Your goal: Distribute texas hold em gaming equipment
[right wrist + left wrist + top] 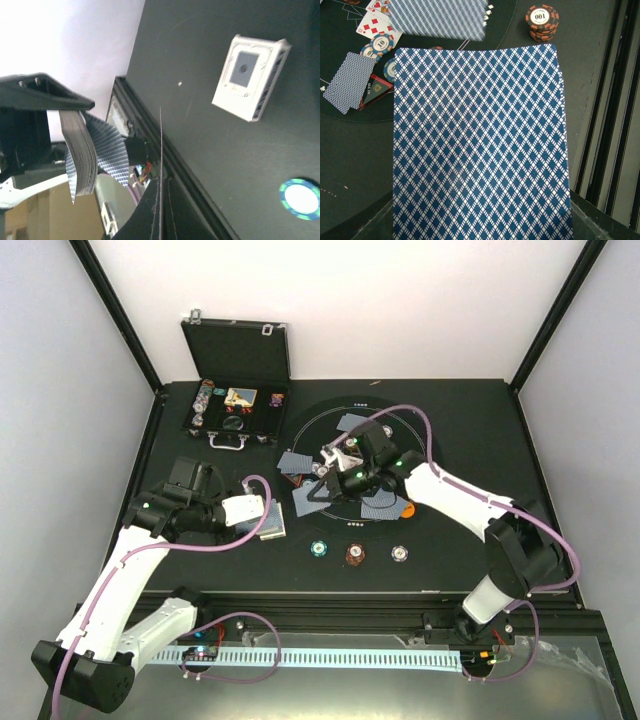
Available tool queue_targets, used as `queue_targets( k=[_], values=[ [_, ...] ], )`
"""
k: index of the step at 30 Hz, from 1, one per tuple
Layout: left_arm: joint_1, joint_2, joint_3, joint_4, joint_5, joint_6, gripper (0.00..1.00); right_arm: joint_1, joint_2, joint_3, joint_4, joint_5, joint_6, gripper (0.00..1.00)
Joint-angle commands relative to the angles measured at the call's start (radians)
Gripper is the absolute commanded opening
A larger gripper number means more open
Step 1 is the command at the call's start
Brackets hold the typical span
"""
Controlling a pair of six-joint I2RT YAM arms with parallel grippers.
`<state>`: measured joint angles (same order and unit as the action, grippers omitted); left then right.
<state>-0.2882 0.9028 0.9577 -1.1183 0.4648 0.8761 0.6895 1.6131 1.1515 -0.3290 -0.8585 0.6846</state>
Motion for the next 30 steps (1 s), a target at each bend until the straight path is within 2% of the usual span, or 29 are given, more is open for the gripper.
queue_targets(
  k=[1,3,5,9,13,16,17,19,24,29,30],
  values=[
    [0.004,-0.016,0.026,0.007,0.021,-0.003,0.02,-0.075,-0.035,0.117,-0.216,0.164,-0.207,0.01],
    [0.004,-0.019,0.026,0.005,0.019,-0.002,0.02,-0.107,-0.007,0.205,-0.331,0.33,-0.319,0.01],
    [0.004,-0.019,0.024,0.002,0.019,-0.001,0.02,-0.109,0.038,0.272,-0.417,0.605,-0.421,0.01],
    [0.004,-0.016,0.023,-0.001,0.02,-0.003,0.02,-0.104,0.143,0.341,-0.396,1.144,-0.57,0.01],
    [0.004,-0.013,0.022,-0.008,0.014,-0.003,0.01,-0.037,0.264,0.348,-0.177,1.542,-0.815,0.01],
    [0.004,-0.019,0.019,-0.013,0.009,0.0,0.02,0.021,0.343,0.261,0.122,1.778,-1.152,0.01],
    [0.004,-0.019,0.016,-0.013,0.009,0.001,0.02,0.03,0.37,0.237,0.212,1.812,-1.234,0.01],
    [0.004,-0.018,0.013,-0.017,0.013,0.0,0.02,0.038,0.419,0.218,0.303,1.825,-1.298,0.01],
    [0.005,-0.021,0.02,-0.03,0.004,0.003,0.02,0.043,0.508,0.213,0.289,1.788,-1.268,0.03],
    [0.004,-0.027,0.023,-0.032,-0.004,0.012,0.02,0.05,0.505,0.166,0.234,1.718,-1.195,0.16],
    [0.004,-0.025,0.025,-0.033,-0.003,0.011,0.02,0.051,0.501,0.167,0.201,1.699,-1.169,0.22]
  ],
)
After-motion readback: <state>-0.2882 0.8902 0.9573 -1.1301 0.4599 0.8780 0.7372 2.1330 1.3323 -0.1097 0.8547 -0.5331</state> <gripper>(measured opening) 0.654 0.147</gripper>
